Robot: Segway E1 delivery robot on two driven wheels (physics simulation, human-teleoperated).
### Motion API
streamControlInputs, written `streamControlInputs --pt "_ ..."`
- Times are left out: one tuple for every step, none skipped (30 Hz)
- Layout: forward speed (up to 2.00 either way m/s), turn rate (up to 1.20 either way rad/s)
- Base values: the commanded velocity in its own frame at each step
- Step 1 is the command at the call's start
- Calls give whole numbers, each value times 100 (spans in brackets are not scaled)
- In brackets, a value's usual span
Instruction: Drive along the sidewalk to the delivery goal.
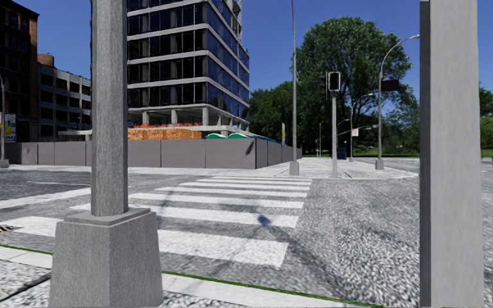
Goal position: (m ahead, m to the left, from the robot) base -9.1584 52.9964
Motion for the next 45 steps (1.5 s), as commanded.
streamControlInputs --pt "95 96" --pt "95 96" --pt "95 96" --pt "95 96" --pt "95 96" --pt "95 96" --pt "95 96" --pt "95 97" --pt "95 97" --pt "95 97" --pt "66 93" --pt "0 0" --pt "0 0" --pt "0 0" --pt "0 0" --pt "0 0" --pt "0 0" --pt "0 0" --pt "0 0" --pt "0 0" --pt "0 0" --pt "-39 0" --pt "-71 0" --pt "-81 0" --pt "-81 0" --pt "-83 19" --pt "-84 27" --pt "-84 34" --pt "-84 36" --pt "-84 36" --pt "-84 41" --pt "-84 44" --pt "-84 45" --pt "-84 45" --pt "-84 45" --pt "-84 51" --pt "-84 55" --pt "-84 56" --pt "-84 60" --pt "-84 60" --pt "-84 65" --pt "-84 67" --pt "-84 67" --pt "-84 67" --pt "-84 67"
